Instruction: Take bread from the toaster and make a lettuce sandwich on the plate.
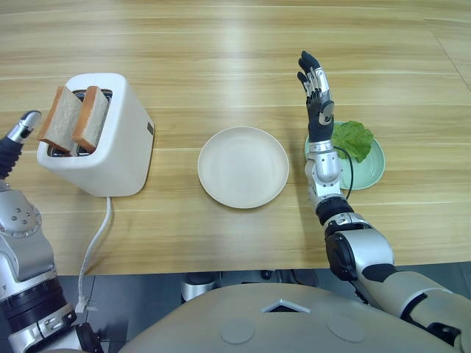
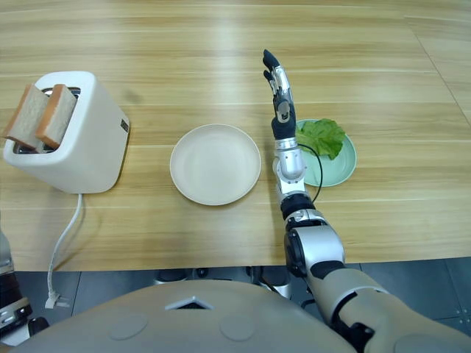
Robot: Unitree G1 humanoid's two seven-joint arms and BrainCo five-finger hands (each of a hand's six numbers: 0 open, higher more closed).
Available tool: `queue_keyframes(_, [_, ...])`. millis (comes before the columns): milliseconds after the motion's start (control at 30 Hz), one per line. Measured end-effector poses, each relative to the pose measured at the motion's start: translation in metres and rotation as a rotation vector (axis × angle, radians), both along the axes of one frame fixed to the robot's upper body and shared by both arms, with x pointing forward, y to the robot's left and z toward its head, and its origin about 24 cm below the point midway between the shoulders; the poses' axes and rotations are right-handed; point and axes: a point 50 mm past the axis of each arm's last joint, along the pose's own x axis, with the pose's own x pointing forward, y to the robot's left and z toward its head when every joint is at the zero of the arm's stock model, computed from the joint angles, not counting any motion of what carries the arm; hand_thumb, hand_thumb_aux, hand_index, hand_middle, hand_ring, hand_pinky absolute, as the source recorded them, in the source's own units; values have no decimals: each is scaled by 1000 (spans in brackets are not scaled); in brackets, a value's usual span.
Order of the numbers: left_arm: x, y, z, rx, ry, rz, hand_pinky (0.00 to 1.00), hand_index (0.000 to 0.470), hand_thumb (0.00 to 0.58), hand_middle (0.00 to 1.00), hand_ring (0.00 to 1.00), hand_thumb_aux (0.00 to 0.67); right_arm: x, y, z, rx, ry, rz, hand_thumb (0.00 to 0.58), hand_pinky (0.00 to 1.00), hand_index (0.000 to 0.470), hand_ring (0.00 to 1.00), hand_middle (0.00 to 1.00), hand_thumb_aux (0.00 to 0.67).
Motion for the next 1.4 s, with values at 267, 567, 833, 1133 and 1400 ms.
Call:
queue_keyframes(267, [12,-3,-21,-48,87,-20,0,0,0,0,0,0,0,-1,0,-11,0,-4,0,0,0,0,0,0])
queue_keyframes(567, [14,-5,-23,-58,95,-23,0,67,156,0,0,97,0,-1,0,-11,0,-5,0,0,0,0,0,0])
queue_keyframes(833, [15,-7,-23,-66,84,-21,0,460,580,0,0,670,0,-1,-1,-9,1,-9,0,0,0,0,0,0])
queue_keyframes(1133, [19,-13,-25,-89,69,-53,0,460,580,0,0,670,0,-2,-1,-10,1,-11,0,0,0,0,0,0])
queue_keyframes(1400, [21,-21,-26,-88,69,-85,0,460,580,0,0,670,0,-1,-1,-12,1,-9,0,0,0,0,0,0])
